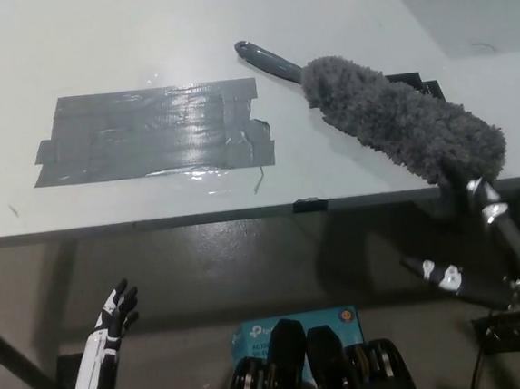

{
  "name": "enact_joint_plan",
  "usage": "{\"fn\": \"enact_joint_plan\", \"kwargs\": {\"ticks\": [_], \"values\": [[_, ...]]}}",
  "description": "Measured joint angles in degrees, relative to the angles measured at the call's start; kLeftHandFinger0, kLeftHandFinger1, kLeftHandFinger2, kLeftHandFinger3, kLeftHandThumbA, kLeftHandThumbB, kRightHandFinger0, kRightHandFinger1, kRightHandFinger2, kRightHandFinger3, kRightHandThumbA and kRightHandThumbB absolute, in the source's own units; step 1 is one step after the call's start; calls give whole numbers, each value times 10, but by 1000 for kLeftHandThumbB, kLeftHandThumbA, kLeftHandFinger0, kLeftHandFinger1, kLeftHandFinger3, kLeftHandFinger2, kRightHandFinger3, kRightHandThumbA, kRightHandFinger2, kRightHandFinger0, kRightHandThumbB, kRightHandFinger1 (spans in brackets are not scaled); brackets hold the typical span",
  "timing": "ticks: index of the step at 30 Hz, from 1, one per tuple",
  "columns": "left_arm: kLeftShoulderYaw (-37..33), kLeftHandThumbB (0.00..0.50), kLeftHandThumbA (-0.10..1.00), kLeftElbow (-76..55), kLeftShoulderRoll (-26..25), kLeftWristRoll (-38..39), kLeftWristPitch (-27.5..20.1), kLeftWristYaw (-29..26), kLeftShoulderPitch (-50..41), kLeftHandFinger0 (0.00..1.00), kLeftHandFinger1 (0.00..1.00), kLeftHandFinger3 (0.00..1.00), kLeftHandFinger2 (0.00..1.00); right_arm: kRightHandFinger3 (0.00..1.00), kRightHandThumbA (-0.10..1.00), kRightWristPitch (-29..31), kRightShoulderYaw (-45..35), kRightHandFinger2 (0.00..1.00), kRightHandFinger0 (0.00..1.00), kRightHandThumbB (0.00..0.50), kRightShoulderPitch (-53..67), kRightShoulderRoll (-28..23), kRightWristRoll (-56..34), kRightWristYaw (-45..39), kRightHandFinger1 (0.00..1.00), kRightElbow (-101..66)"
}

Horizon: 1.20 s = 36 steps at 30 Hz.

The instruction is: A grey duster is kept infront of the robot in the middle of the table and the robot extends its right arm to grab the duster, picks it up and hands it to a person

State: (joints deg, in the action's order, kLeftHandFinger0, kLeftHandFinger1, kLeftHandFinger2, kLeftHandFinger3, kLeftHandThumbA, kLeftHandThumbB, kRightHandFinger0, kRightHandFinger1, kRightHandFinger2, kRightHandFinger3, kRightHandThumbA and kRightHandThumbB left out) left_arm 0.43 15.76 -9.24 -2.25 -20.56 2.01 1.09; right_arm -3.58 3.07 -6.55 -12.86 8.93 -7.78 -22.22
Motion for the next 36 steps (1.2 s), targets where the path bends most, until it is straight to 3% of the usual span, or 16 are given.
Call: {"fn": "enact_joint_plan", "kwargs": {"ticks": [3, 6, 8, 10, 13, 20, 26, 36], "values": [[0, 363, 1000, 4, 0, 0, -2, 0, 0, 1000, 1000, 1000, 1000, 1000, 978, -23, -6, 1000, 1000, 387, -44, -9, 37, 1, 1000, -16], [0, 360, 1000, 6, 0, 0, -4, 0, 0, 1000, 1000, 1000, 1000, 1000, 948, -47, -10, 1000, 1000, 354, -98, -24, 63, 1, 1000, 0], [0, 360, 1000, 6, 0, -1, -5, 0, 1, 1000, 1000, 1000, 1000, 1000, 953, -62, -11, 1000, 1000, 359, -141, -35, 75, 1, 1000, 33], [-1, 363, 1000, 6, 1, -2, -7, 0, 1, 1000, 1000, 1000, 1000, 1000, 914, -84, -9, 1000, 1000, 365, -198, -49, 92, 1, 1000, 101], [-1, 376, 1000, 7, 0, -3, -8, 0, 2, 1000, 1000, 1000, 1000, 1000, 947, -93, -2, 1000, 1000, 402, -242, -55, 105, 1, 1000, 167], [-1, 381, 1000, 8, 0, -4, -11, 0, 8, 1000, 1000, 1000, 1000, 1000, 904, -115, 47, 1000, 1000, 373, -333, -54, 139, 1, 1000, 343], [-1, 384, 1000, 7, 0, -4, -11, 0, 9, 1000, 1000, 1000, 1000, 1000, 954, -125, 65, 1000, 1000, 484, -384, -40, 144, 0, 1000, 458], [-2, 384, 1000, 8, 1, -7, -12, 0, 12, 1000, 1000, 1000, 1000, 1000, 957, -130, 91, 1000, 1000, 500, -426, -14, 142, -9, 1000, 590]]}}
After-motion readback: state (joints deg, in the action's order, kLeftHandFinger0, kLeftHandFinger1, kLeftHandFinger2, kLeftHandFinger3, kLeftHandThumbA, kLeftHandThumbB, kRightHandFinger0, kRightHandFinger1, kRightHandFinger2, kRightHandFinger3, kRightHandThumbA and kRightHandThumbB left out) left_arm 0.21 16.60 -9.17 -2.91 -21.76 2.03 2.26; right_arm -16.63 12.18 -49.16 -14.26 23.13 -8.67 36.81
